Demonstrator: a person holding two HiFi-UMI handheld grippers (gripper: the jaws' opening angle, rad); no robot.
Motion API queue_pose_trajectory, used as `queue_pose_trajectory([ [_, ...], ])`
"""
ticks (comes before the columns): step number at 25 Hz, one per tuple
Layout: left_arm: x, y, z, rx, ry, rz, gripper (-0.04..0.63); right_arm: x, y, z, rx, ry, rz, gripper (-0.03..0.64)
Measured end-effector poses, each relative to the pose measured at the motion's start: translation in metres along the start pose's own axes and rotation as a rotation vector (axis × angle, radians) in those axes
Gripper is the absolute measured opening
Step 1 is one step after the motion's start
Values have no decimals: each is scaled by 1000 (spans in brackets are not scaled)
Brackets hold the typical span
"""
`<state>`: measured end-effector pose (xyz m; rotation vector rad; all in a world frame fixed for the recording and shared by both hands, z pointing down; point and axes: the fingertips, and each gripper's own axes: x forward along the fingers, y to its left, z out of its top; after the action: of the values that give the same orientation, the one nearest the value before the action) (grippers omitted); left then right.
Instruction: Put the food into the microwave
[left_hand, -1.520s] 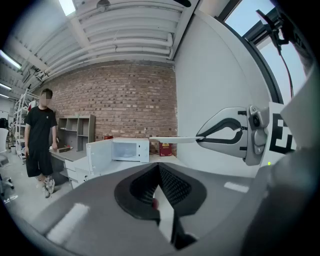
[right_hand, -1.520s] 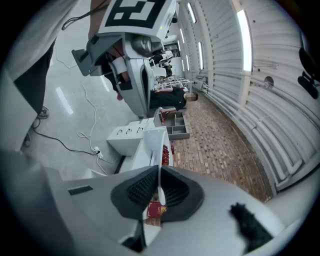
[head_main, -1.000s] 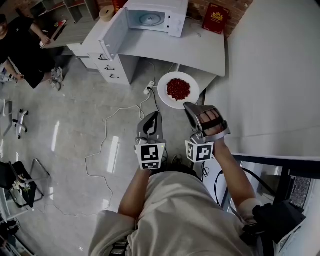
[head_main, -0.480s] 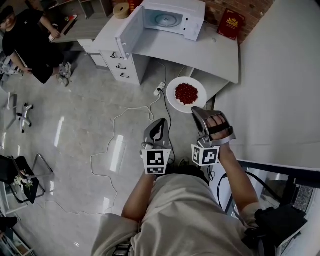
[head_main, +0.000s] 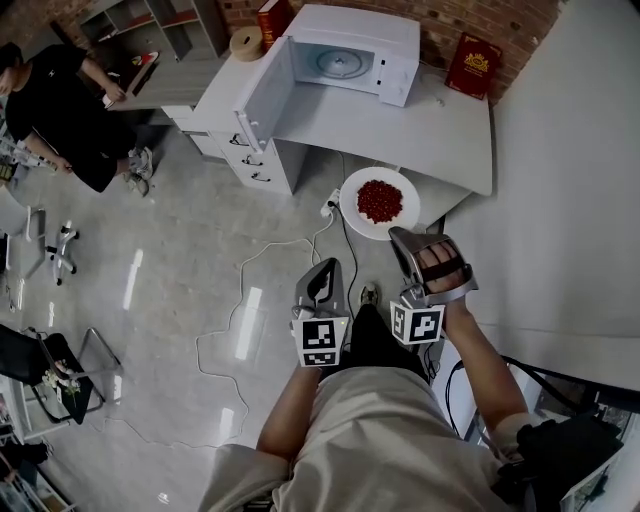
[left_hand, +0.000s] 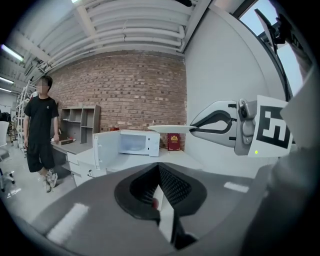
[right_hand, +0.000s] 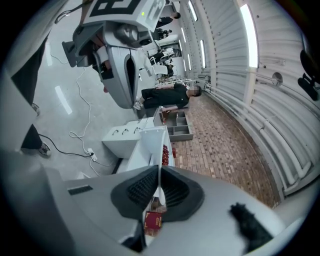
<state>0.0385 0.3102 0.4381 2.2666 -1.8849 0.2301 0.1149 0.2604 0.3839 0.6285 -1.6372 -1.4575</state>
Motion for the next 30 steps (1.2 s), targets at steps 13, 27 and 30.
queue_pose_trajectory([
  [13,147,24,48,34,5,78,7,140,-48,-69,-29,-109,-47,21],
  [27,229,57,57,12,23,118,6,223,-40,-104,-30,-119,5,21],
  [30,246,71,58,12,23,113,6,243,-40,-107,-32,-106,9,21],
])
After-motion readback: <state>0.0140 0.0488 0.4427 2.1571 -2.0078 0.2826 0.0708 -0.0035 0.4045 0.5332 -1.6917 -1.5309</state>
